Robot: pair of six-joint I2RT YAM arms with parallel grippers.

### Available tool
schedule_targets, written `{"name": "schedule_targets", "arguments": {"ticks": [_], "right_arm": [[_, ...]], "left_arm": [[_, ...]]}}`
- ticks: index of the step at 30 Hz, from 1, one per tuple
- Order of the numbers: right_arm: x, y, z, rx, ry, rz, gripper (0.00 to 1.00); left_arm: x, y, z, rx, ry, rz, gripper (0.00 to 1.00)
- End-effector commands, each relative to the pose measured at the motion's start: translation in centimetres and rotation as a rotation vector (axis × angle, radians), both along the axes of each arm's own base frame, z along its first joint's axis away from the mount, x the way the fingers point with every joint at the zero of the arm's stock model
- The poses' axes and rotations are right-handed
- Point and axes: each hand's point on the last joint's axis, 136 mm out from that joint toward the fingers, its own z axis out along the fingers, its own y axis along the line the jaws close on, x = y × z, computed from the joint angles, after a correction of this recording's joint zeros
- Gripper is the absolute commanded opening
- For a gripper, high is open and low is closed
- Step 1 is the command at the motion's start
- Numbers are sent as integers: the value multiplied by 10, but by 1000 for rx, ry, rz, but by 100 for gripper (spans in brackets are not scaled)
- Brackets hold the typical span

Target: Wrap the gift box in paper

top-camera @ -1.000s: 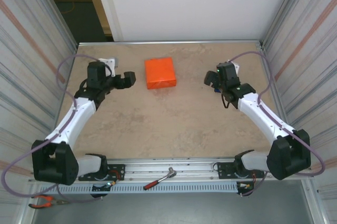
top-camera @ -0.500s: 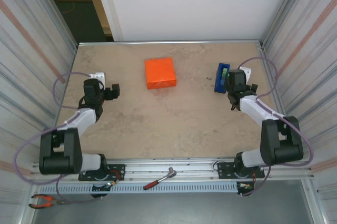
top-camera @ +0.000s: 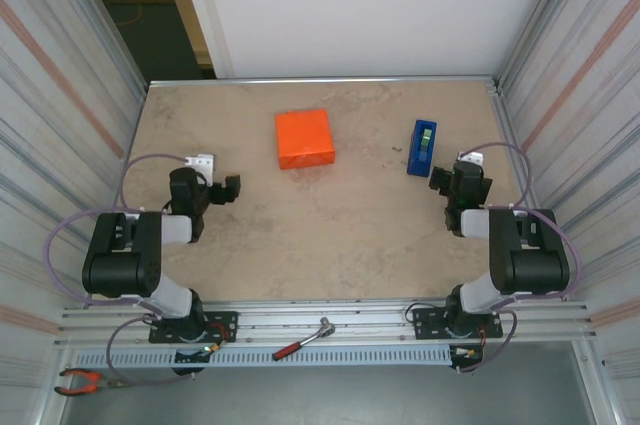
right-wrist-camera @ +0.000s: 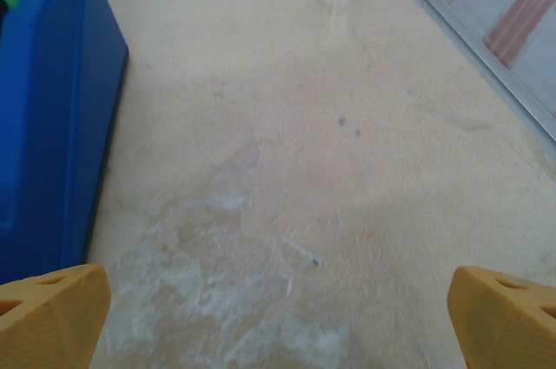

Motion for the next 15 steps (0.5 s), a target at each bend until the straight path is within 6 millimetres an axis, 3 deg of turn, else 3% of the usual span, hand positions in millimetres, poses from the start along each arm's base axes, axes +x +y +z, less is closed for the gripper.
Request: {"name": "schedule_targets", "arguments": {"ticks": [1, 15], "right_arm": [[14, 20, 12, 59, -102, 113, 98], [12, 23, 13, 38, -96, 118, 98]], "left_arm": [[12, -3, 22, 8, -90, -32, 99], [10, 1, 22, 46, -90, 24, 99]]}}
